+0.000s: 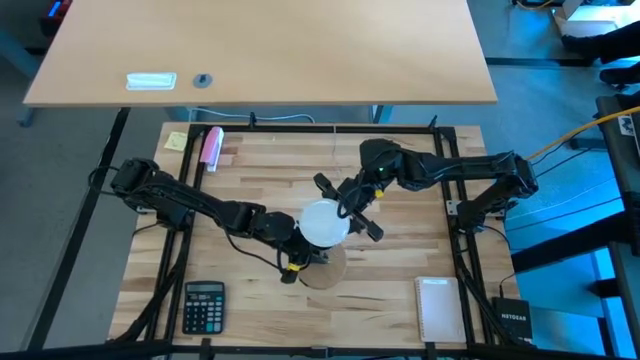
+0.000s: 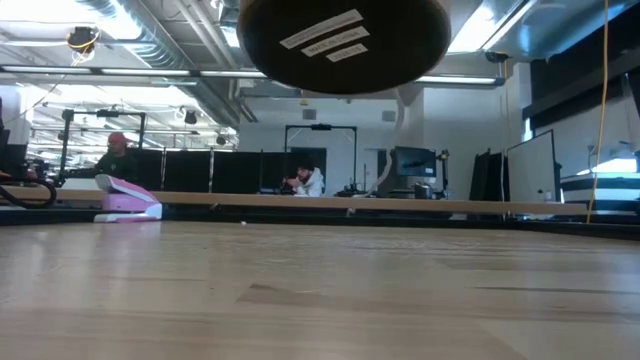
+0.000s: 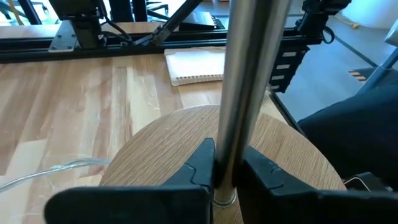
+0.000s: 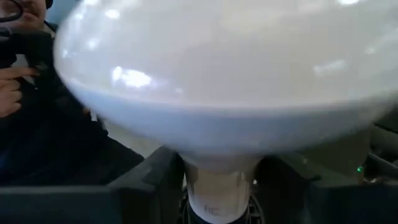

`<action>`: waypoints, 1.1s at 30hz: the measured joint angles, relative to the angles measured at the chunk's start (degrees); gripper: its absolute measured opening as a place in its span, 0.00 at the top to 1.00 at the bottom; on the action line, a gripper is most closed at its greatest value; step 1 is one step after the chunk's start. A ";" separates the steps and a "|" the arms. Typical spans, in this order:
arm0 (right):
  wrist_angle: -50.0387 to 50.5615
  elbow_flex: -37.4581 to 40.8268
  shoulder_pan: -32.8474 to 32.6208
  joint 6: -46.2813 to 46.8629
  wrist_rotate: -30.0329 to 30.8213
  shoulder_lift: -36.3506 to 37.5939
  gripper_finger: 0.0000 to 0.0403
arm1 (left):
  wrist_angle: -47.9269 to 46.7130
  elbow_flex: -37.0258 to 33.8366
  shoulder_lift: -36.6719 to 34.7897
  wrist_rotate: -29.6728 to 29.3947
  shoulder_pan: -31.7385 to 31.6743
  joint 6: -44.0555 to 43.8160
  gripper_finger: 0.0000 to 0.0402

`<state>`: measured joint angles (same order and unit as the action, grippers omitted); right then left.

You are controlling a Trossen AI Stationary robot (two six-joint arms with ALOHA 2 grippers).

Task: Screw lightbulb
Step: Insert the white lightbulb into the lamp

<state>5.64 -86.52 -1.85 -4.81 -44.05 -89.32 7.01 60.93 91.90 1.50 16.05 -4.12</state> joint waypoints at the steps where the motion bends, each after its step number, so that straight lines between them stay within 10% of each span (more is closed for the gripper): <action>1: 0.26 0.00 -0.02 0.00 0.46 0.02 0.61 | -0.14 0.00 0.00 -0.03 -0.03 0.00 0.93; 8: 4.14 -0.04 -0.08 0.02 7.65 0.78 0.61 | -1.53 -0.07 0.00 -2.87 -0.26 -1.27 0.93; 25: 11.11 -0.28 -5.24 -1.31 51.62 3.21 0.61 | -5.70 -0.15 0.13 -41.05 -0.04 -11.46 0.93; 33: 10.72 -0.26 -6.60 1.85 62.11 2.67 0.61 | -6.77 -0.15 0.13 -48.09 0.02 -16.57 0.93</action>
<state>16.36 -86.78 -8.45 -2.96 18.06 -86.64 0.24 60.77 92.03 -46.59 16.08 -20.69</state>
